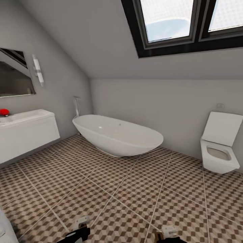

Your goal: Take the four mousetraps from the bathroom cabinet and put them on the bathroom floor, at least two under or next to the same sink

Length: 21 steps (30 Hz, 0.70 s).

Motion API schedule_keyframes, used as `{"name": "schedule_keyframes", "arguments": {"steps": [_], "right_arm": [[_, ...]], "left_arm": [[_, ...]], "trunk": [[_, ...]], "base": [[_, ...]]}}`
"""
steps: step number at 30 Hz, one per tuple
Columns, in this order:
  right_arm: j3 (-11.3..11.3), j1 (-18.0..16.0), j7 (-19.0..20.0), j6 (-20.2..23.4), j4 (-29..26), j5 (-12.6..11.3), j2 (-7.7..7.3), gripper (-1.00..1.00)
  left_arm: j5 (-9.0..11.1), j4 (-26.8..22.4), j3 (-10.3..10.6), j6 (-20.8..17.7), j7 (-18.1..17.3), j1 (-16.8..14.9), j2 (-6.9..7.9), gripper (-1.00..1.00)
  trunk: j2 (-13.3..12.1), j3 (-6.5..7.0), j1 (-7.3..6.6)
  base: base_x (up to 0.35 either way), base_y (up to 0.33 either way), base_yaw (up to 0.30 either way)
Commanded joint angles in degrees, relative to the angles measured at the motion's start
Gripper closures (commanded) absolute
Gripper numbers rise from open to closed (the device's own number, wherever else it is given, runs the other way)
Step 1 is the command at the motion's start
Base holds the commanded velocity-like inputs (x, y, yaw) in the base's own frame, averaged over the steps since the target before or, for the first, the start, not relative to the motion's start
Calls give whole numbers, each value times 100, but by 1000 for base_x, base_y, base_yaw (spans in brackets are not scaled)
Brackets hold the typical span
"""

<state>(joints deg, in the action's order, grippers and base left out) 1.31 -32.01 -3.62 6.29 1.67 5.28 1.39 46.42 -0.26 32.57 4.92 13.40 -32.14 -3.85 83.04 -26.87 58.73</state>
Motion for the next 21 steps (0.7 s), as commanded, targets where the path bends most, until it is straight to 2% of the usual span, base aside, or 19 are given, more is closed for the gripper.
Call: {"name": "schedule_keyframes", "arguments": {"steps": [1,21], "right_arm": [[10,-7,-16,13,9,34,1,100],[10,-7,-18,13,9,34,1,100]], "left_arm": [[34,0,48,9,31,-3,-2,100],[34,0,48,9,36,-3,-2,100]], "trunk": [[3,-6,0],[3,-6,0]], "base": [[0,0,274],[0,0,278]]}}
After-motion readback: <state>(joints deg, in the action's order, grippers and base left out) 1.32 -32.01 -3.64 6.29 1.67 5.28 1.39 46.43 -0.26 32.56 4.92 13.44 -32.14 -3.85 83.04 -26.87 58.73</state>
